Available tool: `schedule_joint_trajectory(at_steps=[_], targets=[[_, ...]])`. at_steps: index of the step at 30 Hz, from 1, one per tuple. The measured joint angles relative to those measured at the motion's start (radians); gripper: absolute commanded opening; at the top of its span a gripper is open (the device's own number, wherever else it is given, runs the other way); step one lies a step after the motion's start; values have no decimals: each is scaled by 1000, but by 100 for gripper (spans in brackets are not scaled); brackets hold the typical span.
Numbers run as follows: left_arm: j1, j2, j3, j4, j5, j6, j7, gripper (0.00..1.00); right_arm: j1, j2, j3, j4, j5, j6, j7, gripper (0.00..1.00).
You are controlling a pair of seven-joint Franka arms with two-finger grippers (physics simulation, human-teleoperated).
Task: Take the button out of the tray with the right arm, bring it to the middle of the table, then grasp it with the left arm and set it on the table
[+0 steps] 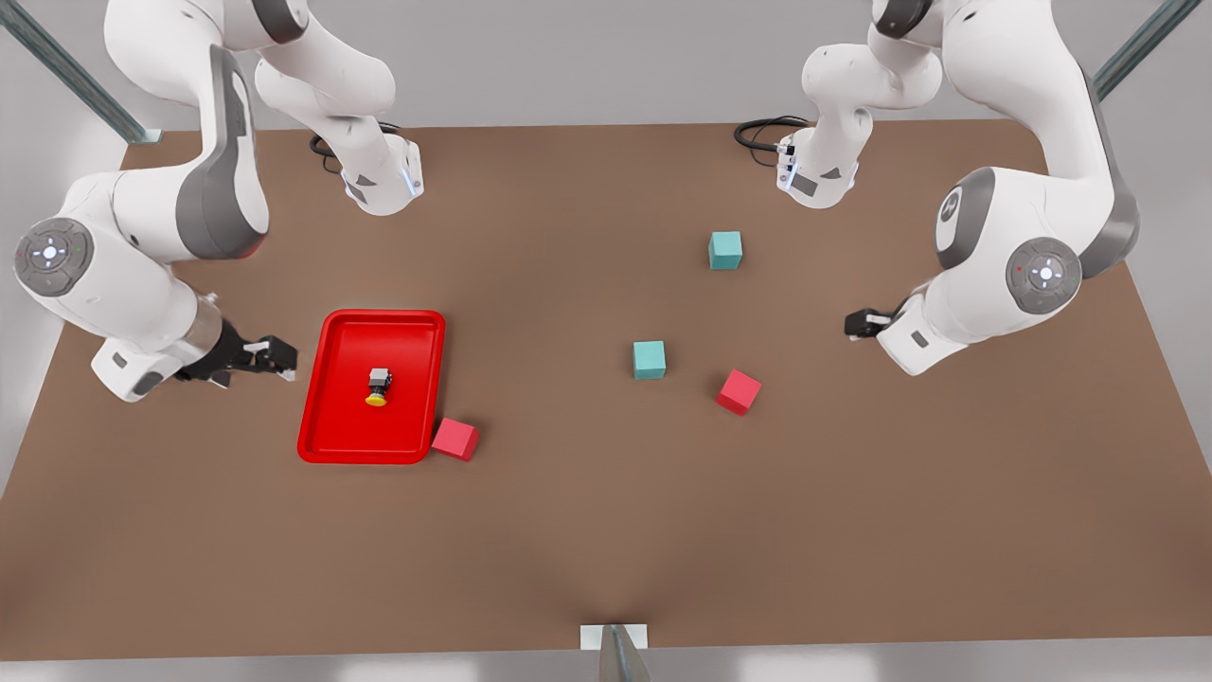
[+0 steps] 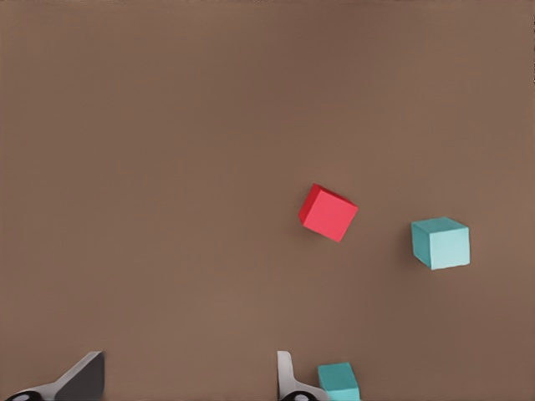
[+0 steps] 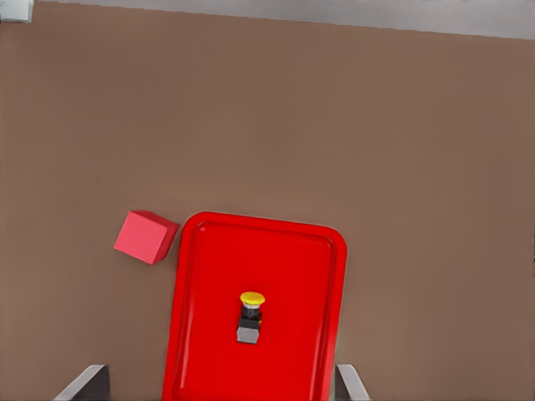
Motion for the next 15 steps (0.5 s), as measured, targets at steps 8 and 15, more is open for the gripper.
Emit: schedule_joint_trajectory(at_steps=[8,15], targets=[[-47,1,-12,-8,15,-30,-23,100,-33,52,19,-52,7,11,8,100],[-152,45,-15,10,20,0,-75,100,59,98,80,-85,-10,-29,90,100]])
